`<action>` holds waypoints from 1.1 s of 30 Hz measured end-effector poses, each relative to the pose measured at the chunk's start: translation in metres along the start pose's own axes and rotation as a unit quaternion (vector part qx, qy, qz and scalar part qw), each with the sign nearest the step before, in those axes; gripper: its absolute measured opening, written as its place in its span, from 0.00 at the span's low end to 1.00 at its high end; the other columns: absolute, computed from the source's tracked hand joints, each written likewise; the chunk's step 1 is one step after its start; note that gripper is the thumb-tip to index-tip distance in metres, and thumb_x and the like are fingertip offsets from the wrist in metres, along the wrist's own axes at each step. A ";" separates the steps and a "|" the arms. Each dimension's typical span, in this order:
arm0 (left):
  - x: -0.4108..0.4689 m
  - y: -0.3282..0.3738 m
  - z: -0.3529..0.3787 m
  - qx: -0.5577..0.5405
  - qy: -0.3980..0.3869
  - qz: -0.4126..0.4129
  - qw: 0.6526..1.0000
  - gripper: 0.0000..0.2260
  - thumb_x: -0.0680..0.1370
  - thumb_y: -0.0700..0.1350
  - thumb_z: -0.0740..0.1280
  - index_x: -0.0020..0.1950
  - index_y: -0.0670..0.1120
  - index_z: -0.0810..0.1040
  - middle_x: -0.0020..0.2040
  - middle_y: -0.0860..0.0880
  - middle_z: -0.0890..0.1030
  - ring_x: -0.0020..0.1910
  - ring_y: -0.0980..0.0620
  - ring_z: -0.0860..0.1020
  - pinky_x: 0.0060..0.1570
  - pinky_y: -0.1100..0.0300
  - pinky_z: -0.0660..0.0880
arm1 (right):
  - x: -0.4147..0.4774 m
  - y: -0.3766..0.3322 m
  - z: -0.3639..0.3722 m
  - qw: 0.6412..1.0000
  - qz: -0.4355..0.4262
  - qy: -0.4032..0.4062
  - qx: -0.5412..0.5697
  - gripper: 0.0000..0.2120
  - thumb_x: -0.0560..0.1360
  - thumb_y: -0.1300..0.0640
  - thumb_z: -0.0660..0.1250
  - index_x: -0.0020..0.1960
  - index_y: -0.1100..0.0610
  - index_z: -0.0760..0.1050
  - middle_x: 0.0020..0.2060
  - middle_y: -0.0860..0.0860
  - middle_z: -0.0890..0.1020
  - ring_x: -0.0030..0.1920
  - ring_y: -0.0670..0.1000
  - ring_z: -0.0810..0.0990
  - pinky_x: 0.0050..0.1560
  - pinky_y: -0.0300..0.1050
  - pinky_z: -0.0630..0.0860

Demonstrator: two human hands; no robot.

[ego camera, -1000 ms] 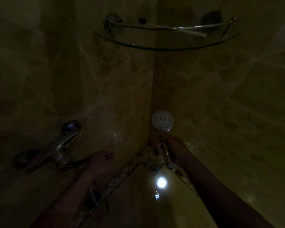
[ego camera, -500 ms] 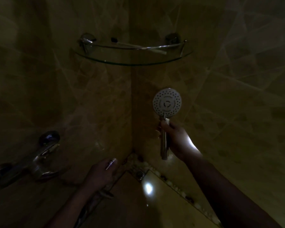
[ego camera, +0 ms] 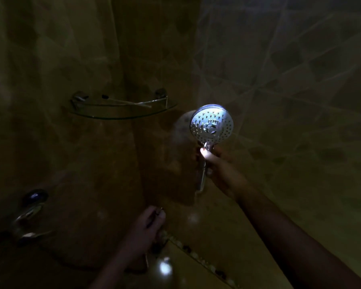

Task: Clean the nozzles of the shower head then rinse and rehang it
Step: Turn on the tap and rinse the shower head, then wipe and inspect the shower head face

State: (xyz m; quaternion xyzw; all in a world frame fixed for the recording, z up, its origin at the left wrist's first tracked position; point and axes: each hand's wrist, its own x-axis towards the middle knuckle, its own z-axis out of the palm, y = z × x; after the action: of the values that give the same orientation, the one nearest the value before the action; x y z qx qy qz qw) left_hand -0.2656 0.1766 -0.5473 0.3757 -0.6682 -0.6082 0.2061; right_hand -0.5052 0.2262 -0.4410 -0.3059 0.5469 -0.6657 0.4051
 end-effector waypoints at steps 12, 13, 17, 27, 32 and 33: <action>-0.050 0.100 0.103 0.021 -0.044 0.105 0.993 0.13 0.75 0.56 0.68 0.46 0.46 0.78 0.35 0.45 0.77 0.36 0.50 0.75 0.37 0.50 0.73 | -0.070 -0.097 -0.079 0.999 -0.039 0.002 -0.024 0.07 0.79 0.56 0.68 0.55 0.51 0.82 0.48 0.50 0.86 0.55 0.54 0.82 0.59 0.55 0.72; -0.052 0.107 0.109 0.039 -0.046 0.109 0.992 0.14 0.74 0.56 0.68 0.47 0.46 0.79 0.37 0.41 0.79 0.37 0.49 0.77 0.38 0.48 0.76 | -0.074 -0.101 -0.082 0.999 -0.040 0.004 -0.021 0.08 0.79 0.56 0.68 0.56 0.52 0.82 0.48 0.50 0.86 0.54 0.53 0.82 0.58 0.54 0.73; -0.058 0.130 0.135 0.058 -0.052 0.127 0.989 0.07 0.81 0.45 0.66 0.51 0.42 0.79 0.41 0.42 0.83 0.38 0.53 0.81 0.43 0.49 0.80 | -0.093 -0.119 -0.094 0.999 -0.049 0.001 -0.018 0.09 0.79 0.58 0.68 0.58 0.58 0.80 0.47 0.52 0.85 0.51 0.52 0.83 0.50 0.47 0.75; -0.055 0.156 0.167 0.065 -0.105 0.105 0.987 0.07 0.81 0.48 0.65 0.56 0.49 0.79 0.50 0.48 0.84 0.51 0.48 0.83 0.55 0.46 0.81 | -0.119 -0.147 -0.092 0.997 -0.075 0.003 -0.027 0.06 0.80 0.60 0.65 0.50 0.53 0.80 0.43 0.52 0.83 0.51 0.56 0.78 0.53 0.53 0.69; -0.048 0.162 0.166 0.082 -0.119 0.110 0.983 0.06 0.81 0.48 0.65 0.57 0.51 0.79 0.50 0.49 0.84 0.51 0.51 0.83 0.57 0.48 0.81 | -0.121 -0.150 -0.080 0.996 -0.084 0.011 0.002 0.09 0.81 0.60 0.64 0.59 0.57 0.79 0.48 0.54 0.82 0.54 0.56 0.78 0.54 0.54 0.68; -0.046 0.163 0.164 0.085 -0.119 0.111 0.983 0.07 0.81 0.48 0.64 0.58 0.51 0.78 0.50 0.49 0.84 0.51 0.52 0.83 0.57 0.49 0.81 | -0.122 -0.151 -0.078 0.996 -0.083 0.010 0.005 0.11 0.81 0.60 0.65 0.62 0.59 0.78 0.50 0.55 0.82 0.54 0.56 0.79 0.54 0.54 0.68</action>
State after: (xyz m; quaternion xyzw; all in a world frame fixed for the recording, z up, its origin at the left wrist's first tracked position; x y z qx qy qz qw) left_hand -0.3977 0.3156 -0.4095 0.2407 -0.7747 -0.5629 0.1584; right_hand -0.5432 0.3811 -0.3064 -0.3416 0.5200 -0.7029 0.3447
